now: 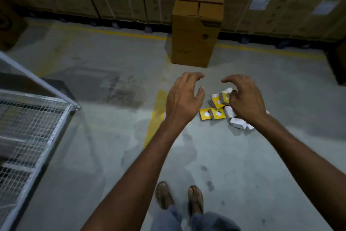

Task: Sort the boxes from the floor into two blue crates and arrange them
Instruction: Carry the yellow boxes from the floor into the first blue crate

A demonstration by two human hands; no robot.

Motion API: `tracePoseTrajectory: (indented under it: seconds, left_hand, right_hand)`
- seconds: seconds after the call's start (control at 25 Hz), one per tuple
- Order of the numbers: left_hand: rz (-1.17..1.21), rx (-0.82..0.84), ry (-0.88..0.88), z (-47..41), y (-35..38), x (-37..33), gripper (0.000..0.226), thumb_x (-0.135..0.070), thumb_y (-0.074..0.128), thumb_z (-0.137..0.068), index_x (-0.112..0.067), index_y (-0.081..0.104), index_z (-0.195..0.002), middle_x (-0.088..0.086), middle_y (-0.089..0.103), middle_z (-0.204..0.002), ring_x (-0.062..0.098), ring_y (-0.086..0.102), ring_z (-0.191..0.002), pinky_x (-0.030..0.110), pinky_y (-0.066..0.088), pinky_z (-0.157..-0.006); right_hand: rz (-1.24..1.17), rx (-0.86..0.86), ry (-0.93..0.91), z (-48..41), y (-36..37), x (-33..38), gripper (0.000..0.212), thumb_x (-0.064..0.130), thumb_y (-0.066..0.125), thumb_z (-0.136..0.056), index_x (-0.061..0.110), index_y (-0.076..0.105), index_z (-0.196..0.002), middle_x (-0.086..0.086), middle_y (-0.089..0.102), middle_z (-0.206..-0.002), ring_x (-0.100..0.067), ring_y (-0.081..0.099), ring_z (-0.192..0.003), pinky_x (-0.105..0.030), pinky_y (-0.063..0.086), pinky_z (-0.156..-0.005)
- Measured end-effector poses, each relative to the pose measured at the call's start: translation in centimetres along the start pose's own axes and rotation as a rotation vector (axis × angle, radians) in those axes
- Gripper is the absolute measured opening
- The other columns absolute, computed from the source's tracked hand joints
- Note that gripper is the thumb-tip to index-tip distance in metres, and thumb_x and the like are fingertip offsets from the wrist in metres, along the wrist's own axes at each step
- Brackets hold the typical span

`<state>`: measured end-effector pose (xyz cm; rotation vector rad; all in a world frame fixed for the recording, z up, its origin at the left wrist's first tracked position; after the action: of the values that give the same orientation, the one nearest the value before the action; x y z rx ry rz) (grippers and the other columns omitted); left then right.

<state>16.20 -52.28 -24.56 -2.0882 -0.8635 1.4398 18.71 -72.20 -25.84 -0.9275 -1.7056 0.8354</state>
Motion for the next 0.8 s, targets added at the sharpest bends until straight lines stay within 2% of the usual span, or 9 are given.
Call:
tracePoseTrajectory:
  seconds: [0.16, 0.24, 0.4, 0.48, 0.64, 0.8]
  left_hand:
    - [0.096, 0.135, -0.033, -2.8, 9.2, 3.0, 0.034, -0.023, 0.062, -0.09, -0.027, 0.063, -0.124, -0.009, 0.061, -0.122, 0.015, 0.062, -0.108, 0.033, 0.052, -0.086]
    - [0.131, 0.186, -0.055, -4.3, 14.0, 6.1, 0.034, -0.023, 0.062, -0.09, -0.029, 0.063, -0.123, -0.011, 0.062, -0.12, 0.012, 0.062, -0.105, 0.031, 0.051, -0.084]
    - [0.188, 0.25, -0.131, -5.1, 24.5, 14.2, 0.03, -0.022, 0.063, -0.087, -0.029, 0.065, -0.116, -0.014, 0.064, -0.112, 0.008, 0.063, -0.09, 0.024, 0.045, -0.075]
    - [0.18, 0.305, -0.166, -4.1, 31.3, 19.1, 0.028, -0.019, 0.063, -0.086, -0.029, 0.066, -0.113, -0.013, 0.066, -0.109, 0.01, 0.064, -0.086, 0.027, 0.047, -0.075]
    - [0.13, 0.439, -0.169, -0.7, 46.0, 28.4, 0.026, -0.016, 0.061, -0.088, -0.028, 0.068, -0.11, -0.01, 0.068, -0.109, 0.016, 0.066, -0.094, 0.034, 0.052, -0.08]
    - [0.098, 0.556, -0.136, 2.7, 59.2, 35.7, 0.031, -0.011, 0.058, -0.092, -0.023, 0.067, -0.119, -0.002, 0.068, -0.119, 0.026, 0.065, -0.11, 0.041, 0.053, -0.089]
  right_hand:
    - [0.008, -0.034, 0.147, 0.6, 3.7, -7.8, 0.054, -0.01, 0.055, -0.069, 0.017, 0.07, -0.115, -0.005, 0.067, -0.118, -0.021, 0.05, -0.114, -0.018, 0.032, -0.09]
    - [-0.001, -0.055, 0.185, 0.5, 7.2, -11.3, 0.05, -0.005, 0.054, -0.07, 0.016, 0.069, -0.113, -0.006, 0.067, -0.115, -0.019, 0.049, -0.11, -0.017, 0.031, -0.087]
    - [-0.018, 0.019, 0.33, 1.7, 18.1, -19.2, 0.051, -0.005, 0.06, -0.074, 0.023, 0.067, -0.116, 0.0, 0.065, -0.119, -0.025, 0.058, -0.114, -0.034, 0.047, -0.093]
    - [-0.049, 0.044, 0.399, 2.6, 25.1, -23.8, 0.049, -0.007, 0.061, -0.076, 0.021, 0.068, -0.116, -0.001, 0.066, -0.117, -0.026, 0.061, -0.113, -0.036, 0.049, -0.094]
    - [-0.053, 0.082, 0.513, 4.0, 39.1, -33.3, 0.046, -0.004, 0.06, -0.078, 0.019, 0.07, -0.116, -0.002, 0.068, -0.118, -0.026, 0.063, -0.112, -0.038, 0.051, -0.094]
    - [-0.127, 0.101, 0.707, 5.5, 51.0, -42.9, 0.038, 0.004, 0.06, -0.082, 0.018, 0.07, -0.116, -0.001, 0.07, -0.12, -0.026, 0.066, -0.111, -0.038, 0.053, -0.093]
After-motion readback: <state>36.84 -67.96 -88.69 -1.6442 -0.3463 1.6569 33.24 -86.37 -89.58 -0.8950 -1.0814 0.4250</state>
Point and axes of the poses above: each hand's wrist, its own z-axis away from the middle knuckle, its own y-axis out of the palm, x = y × z, the point moved 8 cm from there along -z, towards the middle knuckle
